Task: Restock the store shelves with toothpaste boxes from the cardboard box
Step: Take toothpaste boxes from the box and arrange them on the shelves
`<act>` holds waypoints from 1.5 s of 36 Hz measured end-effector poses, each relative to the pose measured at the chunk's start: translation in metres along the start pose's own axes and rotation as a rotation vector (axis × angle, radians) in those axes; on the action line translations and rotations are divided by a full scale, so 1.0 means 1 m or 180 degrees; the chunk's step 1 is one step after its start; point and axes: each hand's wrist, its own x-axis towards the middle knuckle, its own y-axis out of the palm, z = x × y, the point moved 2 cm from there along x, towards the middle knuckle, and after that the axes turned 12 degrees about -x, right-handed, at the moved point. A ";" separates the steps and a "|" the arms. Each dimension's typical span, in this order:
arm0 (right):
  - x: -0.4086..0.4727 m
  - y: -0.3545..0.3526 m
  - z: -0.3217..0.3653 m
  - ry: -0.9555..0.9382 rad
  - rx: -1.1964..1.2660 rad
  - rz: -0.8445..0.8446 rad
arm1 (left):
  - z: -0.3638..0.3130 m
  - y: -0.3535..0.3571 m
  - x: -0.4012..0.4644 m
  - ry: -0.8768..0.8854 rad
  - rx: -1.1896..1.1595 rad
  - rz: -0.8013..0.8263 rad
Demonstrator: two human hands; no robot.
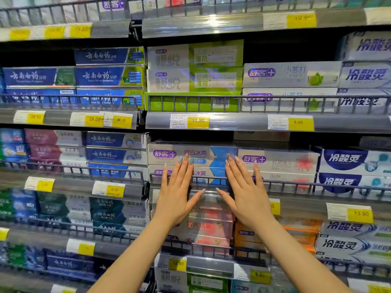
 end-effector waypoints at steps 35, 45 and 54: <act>0.119 -0.064 0.207 0.0957 0.1202 -0.1122 | 0.240 -0.133 0.010 0.0578 0.0070 -0.1182; 0.114 -0.059 0.214 0.1122 0.0806 -0.0983 | 0.245 -0.133 0.043 0.0396 0.0840 -0.0779; 0.116 -0.060 0.216 0.1119 0.0731 -0.0971 | 0.237 -0.142 0.042 0.0133 0.0473 -0.0244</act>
